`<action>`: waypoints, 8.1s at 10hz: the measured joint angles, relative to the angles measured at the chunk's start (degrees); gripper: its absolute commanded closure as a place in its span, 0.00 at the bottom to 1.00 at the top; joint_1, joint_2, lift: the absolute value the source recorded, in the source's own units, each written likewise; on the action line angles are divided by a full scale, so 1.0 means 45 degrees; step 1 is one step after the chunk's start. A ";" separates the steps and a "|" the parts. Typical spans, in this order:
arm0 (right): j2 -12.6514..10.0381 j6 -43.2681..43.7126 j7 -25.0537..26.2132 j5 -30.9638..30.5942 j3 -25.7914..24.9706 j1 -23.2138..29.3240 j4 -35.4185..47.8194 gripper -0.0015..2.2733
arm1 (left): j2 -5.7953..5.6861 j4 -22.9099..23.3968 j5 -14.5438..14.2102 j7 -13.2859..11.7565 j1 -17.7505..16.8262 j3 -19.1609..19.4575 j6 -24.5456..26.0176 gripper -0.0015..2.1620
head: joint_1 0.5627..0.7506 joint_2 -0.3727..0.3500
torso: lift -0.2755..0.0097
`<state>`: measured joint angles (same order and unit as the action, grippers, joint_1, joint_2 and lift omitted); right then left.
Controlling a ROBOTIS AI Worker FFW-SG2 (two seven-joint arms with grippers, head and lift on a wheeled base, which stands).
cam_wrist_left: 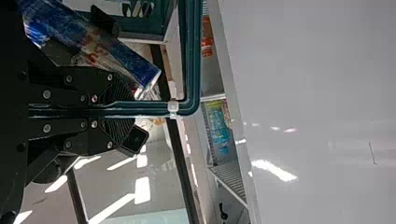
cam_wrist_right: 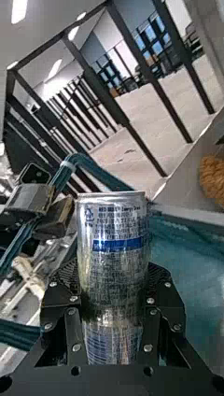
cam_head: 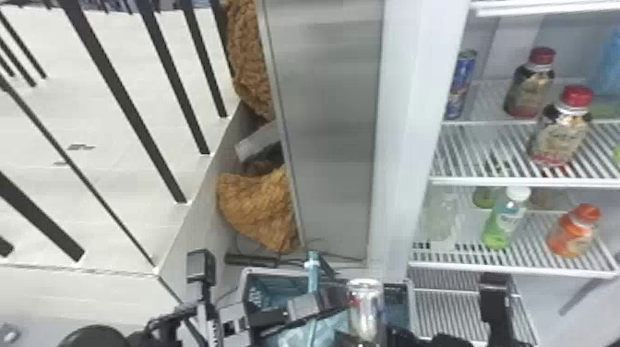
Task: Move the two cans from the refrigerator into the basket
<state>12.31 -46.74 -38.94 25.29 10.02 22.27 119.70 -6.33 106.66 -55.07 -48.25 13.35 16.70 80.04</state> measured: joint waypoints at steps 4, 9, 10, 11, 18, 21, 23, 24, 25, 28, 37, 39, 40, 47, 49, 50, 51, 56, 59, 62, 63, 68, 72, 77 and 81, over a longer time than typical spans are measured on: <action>0.0069 -0.0022 -0.0045 0.0615 0.0064 -0.0250 -0.0486 0.06 | -0.0020 -0.0002 0.0000 0.0009 0.0000 -0.0006 0.0008 0.55 | 0.70 0.75 | 0.86; -0.0313 0.1615 0.0350 -0.1501 -0.2411 0.0638 0.1740 0.06 | -0.0002 -0.0001 -0.0025 0.0001 0.0052 0.0036 -0.0004 0.55 | 0.70 0.52 | 0.86; -0.0349 0.1930 0.0528 -0.1701 -0.2722 0.0782 0.2076 0.06 | 0.0000 -0.0001 -0.0025 0.0000 0.0060 0.0045 -0.0004 0.55 | 0.70 0.48 | 0.86; -0.0390 0.2386 0.0985 -0.1835 -0.2852 0.1014 0.2479 0.06 | 0.0007 -0.0001 -0.0025 0.0000 0.0073 0.0054 -0.0003 0.55 | 0.70 0.47 | 0.86; -0.1171 0.6266 0.4459 -0.2047 -0.3294 0.1598 0.3301 0.06 | 0.0017 0.0000 -0.0025 -0.0001 0.0097 0.0072 -0.0003 0.55 | 0.70 0.33 | 0.86; -0.1346 0.6779 0.5740 -0.2396 -0.3227 0.1059 0.2863 0.06 | 0.0000 0.0000 -0.0027 0.0001 0.0108 0.0061 0.0001 0.55 | 0.70 0.29 | 0.86; -0.1538 0.7280 0.6482 -0.2489 -0.3028 0.0643 0.2191 0.06 | -0.0011 -0.0001 -0.0048 0.0001 0.0098 -0.0006 -0.0004 0.55 | 0.70 0.27 | 0.86; -0.1613 0.7550 0.6950 -0.2455 -0.2838 0.0415 0.1822 0.06 | -0.0019 -0.0001 -0.0055 0.0001 0.0086 -0.0036 -0.0004 0.55 | 0.70 0.26 | 0.86; -0.1679 0.7778 0.7203 -0.2381 -0.2688 0.0184 0.1465 0.06 | -0.0029 -0.0002 -0.0069 0.0012 0.0055 -0.0067 -0.0005 0.55 | 0.70 0.26 | 0.86; -0.1740 0.8008 0.7533 -0.2430 -0.2342 -0.0872 0.0518 0.06 | -0.0066 -0.0018 -0.0077 0.0034 -0.0032 -0.0142 -0.0005 0.55 | 0.70 0.28 | 0.86; -0.1867 0.8044 0.8641 -0.3046 -0.1443 -0.4717 -0.2923 0.05 | -0.0133 -0.0157 -0.0127 0.0040 -0.0155 -0.0253 -0.0020 0.55 | 0.70 0.32 | 0.86; -0.1976 0.8064 0.8789 -0.2990 -0.1367 -0.5341 -0.3862 0.05 | -0.0151 -0.0205 -0.0143 0.0061 -0.0164 -0.0283 -0.0036 0.55 | 0.70 0.33 | 0.86; -0.2010 0.8112 0.8830 -0.2985 -0.1364 -0.5648 -0.4294 0.05 | -0.0161 -0.0228 -0.0171 0.0061 -0.0183 -0.0307 -0.0041 0.55 | 0.70 0.33 | 0.86; -0.2145 0.8563 0.8987 -0.3470 -0.1363 -0.8293 -0.7206 0.05 | -0.0252 -0.0372 -0.0253 0.0062 -0.0397 -0.0436 -0.0159 0.55 | 0.70 0.32 | 0.86; -0.2219 0.8571 0.8999 -0.3764 -0.1324 -0.8982 -0.8078 0.05 | -0.0271 -0.0397 -0.0261 0.0080 -0.0434 -0.0453 -0.0193 0.55 | 0.70 0.33 | 0.86; -0.2262 0.8623 0.9005 -0.3868 -0.1296 -0.9289 -0.8506 0.05 | -0.0281 -0.0421 -0.0273 0.0080 -0.0469 -0.0459 -0.0214 0.55 | 0.70 0.33 | 0.86; -0.2301 0.8712 0.9023 -0.3909 -0.1259 -0.9553 -0.8871 0.05 | -0.0291 -0.0441 -0.0278 0.0080 -0.0493 -0.0466 -0.0222 0.55 | 0.70 0.34 | 0.86; -0.2365 0.8748 0.9064 -0.4088 -0.1158 -1.0622 -1.0121 0.05 | -0.0293 -0.0509 -0.0280 0.0080 -0.0561 -0.0487 -0.0255 0.55 | 0.66 0.34 | 0.86; -0.2364 0.8457 0.9040 -0.3900 -0.0914 -1.0716 -1.0355 0.36 | -0.0293 -0.0531 -0.0304 0.0080 -0.0585 -0.0490 -0.0286 0.55 | 0.69 0.36 | 0.86; -0.2345 0.8046 0.8986 -0.3820 -0.0881 -1.0794 -1.0374 0.57 | -0.0293 -0.0531 -0.0345 0.0078 -0.0560 -0.0488 -0.0300 0.55 | 0.70 0.36 | 0.86; -0.2340 0.8044 0.8986 -0.3875 -0.0881 -1.0760 -1.0342 0.57 | -0.0293 -0.0531 -0.0353 0.0078 -0.0543 -0.0487 -0.0316 0.55 | 0.70 0.36 | 0.86; -0.2241 0.8022 0.9128 -0.4040 -0.0881 -0.9996 -0.9199 0.57 | -0.0293 -0.0531 -0.0380 0.0079 -0.0534 -0.0475 -0.0365 0.55 | 0.70 0.36 | 0.86; -0.2095 0.7463 0.9226 -0.3723 -0.0605 -0.8886 -0.7253 0.57 | -0.0293 -0.0531 -0.0406 0.0078 -0.0501 -0.0462 -0.0381 0.55 | 0.70 0.37 | 0.86; -0.1748 0.5898 0.9726 -0.3143 0.0004 -0.6952 -0.3805 0.57 | -0.0273 -0.0531 -0.0397 0.0074 -0.0468 -0.0437 -0.0380 0.55 | 0.70 0.41 | 0.86; -0.1427 0.4664 1.0201 -0.2595 0.0109 -0.5024 -0.0550 0.57 | -0.0253 -0.0531 -0.0381 0.0078 -0.0414 -0.0461 -0.0380 0.55 | 0.70 0.42 | 0.86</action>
<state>5.89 -25.75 6.96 13.61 10.51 -0.34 117.22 -7.47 104.27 -56.79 -47.90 11.49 14.63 78.32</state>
